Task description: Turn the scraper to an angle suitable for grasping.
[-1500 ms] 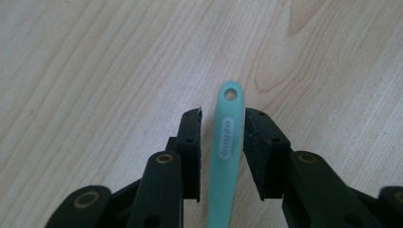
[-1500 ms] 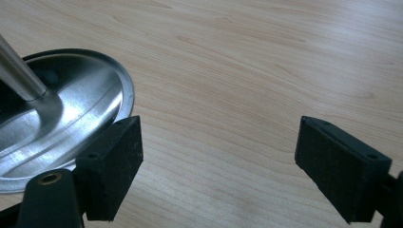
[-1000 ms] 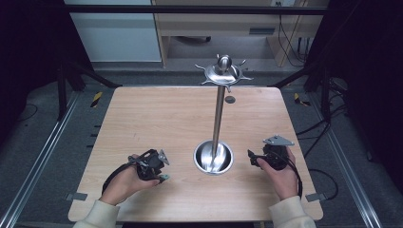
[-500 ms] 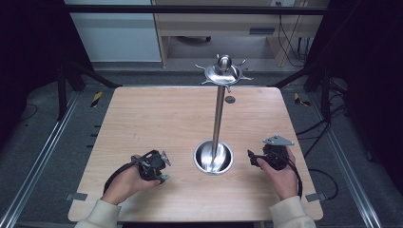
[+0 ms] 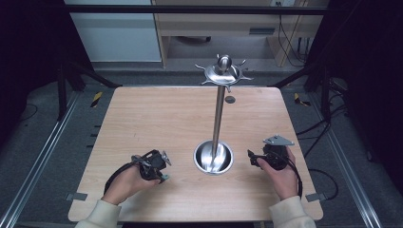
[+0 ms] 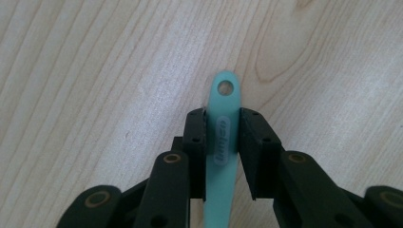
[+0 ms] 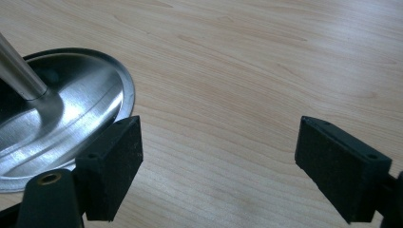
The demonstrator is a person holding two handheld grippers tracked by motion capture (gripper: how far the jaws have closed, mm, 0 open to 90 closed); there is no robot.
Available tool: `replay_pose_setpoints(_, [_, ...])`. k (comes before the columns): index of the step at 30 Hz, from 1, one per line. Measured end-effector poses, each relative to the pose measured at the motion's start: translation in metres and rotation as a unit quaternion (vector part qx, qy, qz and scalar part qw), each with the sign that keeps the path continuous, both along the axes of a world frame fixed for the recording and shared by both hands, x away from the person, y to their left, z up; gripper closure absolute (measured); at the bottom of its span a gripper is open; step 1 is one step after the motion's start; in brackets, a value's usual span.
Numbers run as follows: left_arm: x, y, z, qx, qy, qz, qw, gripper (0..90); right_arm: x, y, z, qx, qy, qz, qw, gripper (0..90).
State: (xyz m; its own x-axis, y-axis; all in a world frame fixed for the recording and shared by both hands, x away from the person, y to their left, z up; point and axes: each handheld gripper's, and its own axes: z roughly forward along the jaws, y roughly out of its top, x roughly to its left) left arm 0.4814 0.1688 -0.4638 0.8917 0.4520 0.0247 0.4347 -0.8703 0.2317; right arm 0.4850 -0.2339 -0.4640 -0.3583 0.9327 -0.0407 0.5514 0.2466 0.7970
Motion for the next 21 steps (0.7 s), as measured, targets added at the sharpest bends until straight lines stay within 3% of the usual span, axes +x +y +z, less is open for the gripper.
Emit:
replay_pose_setpoints(5, [0.0,0.002,0.001,-0.009,-0.004,0.005,0.9999,73.8,0.0,0.0,0.0,0.0,-0.002,0.001,1.0,16.5])
replay_pose_setpoints(10, [0.0,0.006,0.011,-0.03,-0.015,0.011,0.9994,73.9,0.0,0.0,0.0,0.0,-0.002,0.003,1.0,16.4])
replay_pose_setpoints(12, [-0.001,0.008,0.018,-0.049,-0.023,0.014,0.9984,74.0,0.0,0.0,0.0,0.0,-0.003,0.003,1.0,16.5])
replay_pose_setpoints(21, [-0.004,0.016,0.037,-0.076,-0.051,0.024,0.9955,74.0,0.0,0.0,0.0,0.001,-0.002,0.003,1.0,16.4])
